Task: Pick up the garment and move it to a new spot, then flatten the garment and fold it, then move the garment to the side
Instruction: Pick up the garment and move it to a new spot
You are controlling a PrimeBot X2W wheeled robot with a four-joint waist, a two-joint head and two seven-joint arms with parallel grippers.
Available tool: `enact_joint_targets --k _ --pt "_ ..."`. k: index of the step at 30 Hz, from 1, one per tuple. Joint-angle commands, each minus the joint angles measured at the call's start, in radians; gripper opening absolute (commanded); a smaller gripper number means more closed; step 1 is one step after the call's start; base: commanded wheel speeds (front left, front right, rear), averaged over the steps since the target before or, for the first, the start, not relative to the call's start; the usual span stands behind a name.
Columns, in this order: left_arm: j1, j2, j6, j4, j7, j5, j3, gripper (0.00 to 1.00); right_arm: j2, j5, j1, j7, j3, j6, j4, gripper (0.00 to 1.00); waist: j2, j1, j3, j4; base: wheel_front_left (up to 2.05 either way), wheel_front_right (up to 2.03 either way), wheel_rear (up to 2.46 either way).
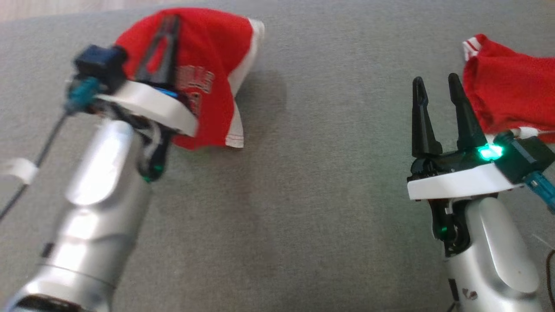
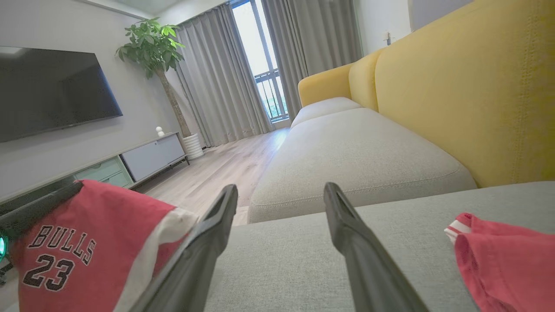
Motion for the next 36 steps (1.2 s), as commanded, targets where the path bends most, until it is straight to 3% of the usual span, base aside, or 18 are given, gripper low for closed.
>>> enact_joint_targets --k 1,7,14,21,22,23,30,36 --pt "-0.022 0.008 0.017 -0.069 0.010 0.006 0.011 0.00 0.001 0.010 -0.019 -0.012 0.029 -0.001 -0.023 1.00 -0.0001 0.0001 -0.002 -0.021 0.00 0.00 0.00" --pt "0.001 -0.063 0.046 -0.162 0.034 0.034 -0.060 0.00 0.001 0.028 -0.033 -0.028 0.038 -0.001 -0.002 1.00 -0.0001 0.0001 0.004 -0.070 0.00 0.00 0.00" --pt "-0.044 -0.049 0.001 -0.191 0.037 0.080 -0.173 0.00 0.001 0.049 -0.052 -0.043 0.043 -0.001 0.015 1.00 -0.0001 0.0001 0.022 -0.121 0.00 0.00 0.00" --pt "-0.051 -0.038 0.015 -0.141 0.042 0.055 -0.152 0.00 0.001 0.058 -0.054 -0.050 0.045 -0.001 0.026 1.00 -0.0001 0.0001 0.031 -0.139 0.00 0.00 0.00" --pt "-0.051 -0.036 0.020 -0.131 0.036 0.057 -0.151 0.44 0.001 0.058 -0.053 -0.050 0.044 -0.001 0.028 1.00 -0.0001 0.0001 0.031 -0.139 0.00 0.00 0.00" --pt "-0.049 -0.033 0.025 -0.119 0.030 0.059 -0.149 1.00 0.001 0.057 -0.053 -0.051 0.043 -0.001 0.029 1.00 -0.0001 0.0001 0.030 -0.138 0.00 0.00 0.00" --pt "-0.007 0.010 0.097 -0.054 -0.079 0.055 -0.082 1.00 0.001 0.044 -0.047 -0.052 0.028 -0.001 0.036 1.00 -0.0001 0.0001 0.009 -0.098 0.00 0.00 0.00" --pt "0.116 0.086 0.137 -0.089 -0.141 0.036 0.006 1.00 0.001 0.029 -0.023 -0.053 0.019 -0.001 0.043 1.00 -0.0001 0.0001 -0.023 -0.039 0.00 0.00 0.00"
